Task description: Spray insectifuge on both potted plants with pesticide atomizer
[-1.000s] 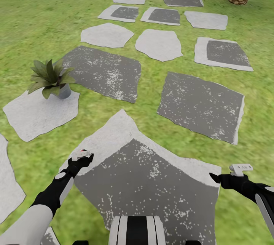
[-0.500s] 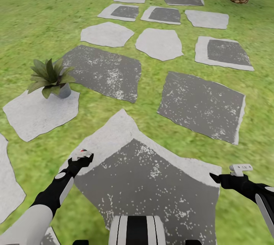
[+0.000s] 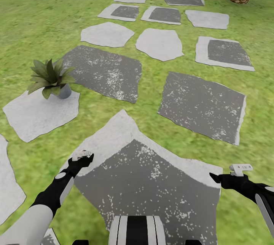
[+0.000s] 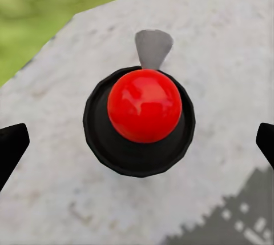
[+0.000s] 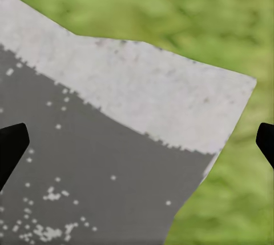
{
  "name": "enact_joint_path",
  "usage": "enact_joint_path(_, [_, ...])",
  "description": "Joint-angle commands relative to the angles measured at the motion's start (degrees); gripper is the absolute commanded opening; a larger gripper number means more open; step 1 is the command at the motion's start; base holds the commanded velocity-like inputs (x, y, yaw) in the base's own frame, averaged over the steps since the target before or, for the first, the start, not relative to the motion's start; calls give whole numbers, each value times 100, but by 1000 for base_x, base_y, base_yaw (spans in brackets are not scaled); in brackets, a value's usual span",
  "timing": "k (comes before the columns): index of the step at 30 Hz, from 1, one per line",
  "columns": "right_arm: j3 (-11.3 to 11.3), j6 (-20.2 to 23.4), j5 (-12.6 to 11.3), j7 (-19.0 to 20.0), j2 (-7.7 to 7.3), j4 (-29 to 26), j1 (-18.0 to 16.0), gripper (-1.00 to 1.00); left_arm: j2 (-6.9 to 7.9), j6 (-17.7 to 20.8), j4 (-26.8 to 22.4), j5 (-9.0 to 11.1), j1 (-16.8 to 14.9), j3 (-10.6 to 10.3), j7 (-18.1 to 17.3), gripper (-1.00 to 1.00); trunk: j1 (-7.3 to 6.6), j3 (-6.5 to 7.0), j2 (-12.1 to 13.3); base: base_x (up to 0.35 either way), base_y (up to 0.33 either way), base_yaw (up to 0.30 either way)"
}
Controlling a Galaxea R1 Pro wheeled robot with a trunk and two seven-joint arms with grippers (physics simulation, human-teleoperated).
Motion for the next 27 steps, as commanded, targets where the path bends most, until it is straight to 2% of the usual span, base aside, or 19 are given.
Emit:
enact_joint_path(1, [-6, 35, -37, 3, 0, -4, -4, 100, -2, -5, 5, 61, -2, 13, -44, 100, -1, -3, -1, 2, 1, 0])
enact_joint_path(27, [-6, 39, -37, 0, 0, -4, -1, 100, -9, 2, 5, 61, -2, 11, -47, 100, -1, -20, -1, 0, 0, 0])
